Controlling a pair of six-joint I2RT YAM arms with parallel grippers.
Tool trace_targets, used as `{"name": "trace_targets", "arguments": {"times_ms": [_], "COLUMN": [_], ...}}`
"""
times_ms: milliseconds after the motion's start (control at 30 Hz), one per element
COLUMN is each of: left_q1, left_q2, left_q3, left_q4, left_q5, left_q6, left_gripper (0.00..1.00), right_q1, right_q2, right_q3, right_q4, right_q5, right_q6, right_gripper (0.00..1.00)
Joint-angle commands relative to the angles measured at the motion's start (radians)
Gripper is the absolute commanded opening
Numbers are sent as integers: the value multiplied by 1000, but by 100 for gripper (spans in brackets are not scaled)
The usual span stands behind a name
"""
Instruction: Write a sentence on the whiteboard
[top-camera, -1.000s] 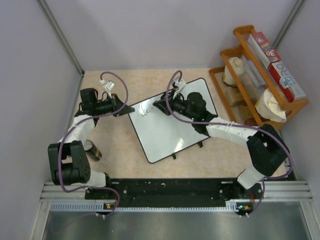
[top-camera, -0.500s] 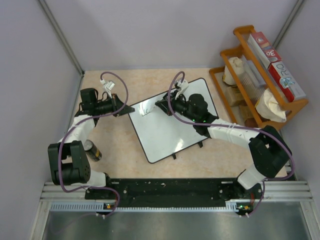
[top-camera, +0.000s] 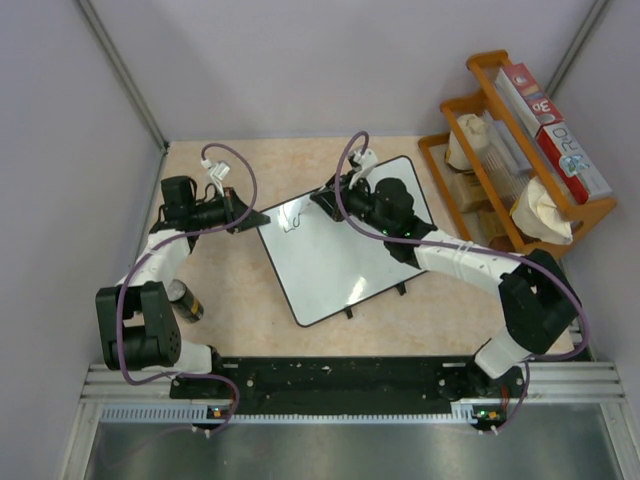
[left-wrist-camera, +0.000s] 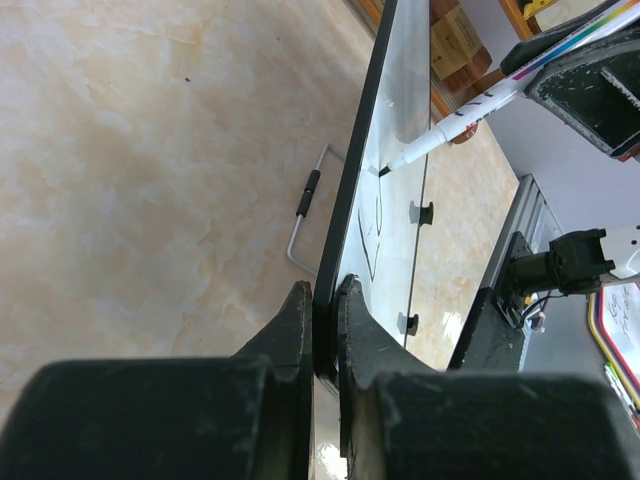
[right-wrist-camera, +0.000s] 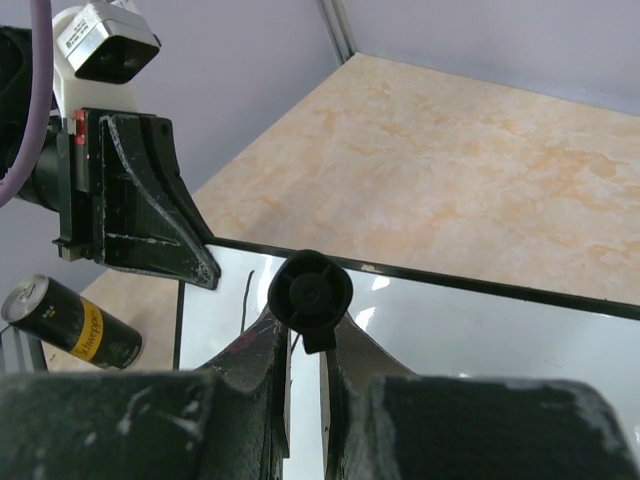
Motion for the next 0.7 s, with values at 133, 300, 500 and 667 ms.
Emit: {"name": "trace_targets", "arguments": {"times_ms": [133, 300, 500, 667], "left_q1": [-28, -26, -28, -29], "left_q2": [4, 2, 0, 2], "left_q3": [0, 0, -2, 0], "left_q4": [8, 7, 7, 7], "left_q5": [-132, -133, -135, -136], "left_q6": [151, 153, 153, 151], "left_gripper": [0, 0, 0, 0], "right_q1": [-10, -8, -1, 1], "right_q2": [50, 46, 27, 4], "right_q3": [74, 59, 36, 25], "right_q4": [-43, -51, -56, -53], "right_q5": [-39, -72, -75, -76], "right_q6": [-17, -10, -10, -8], "right_gripper": [0, 0, 0, 0]}}
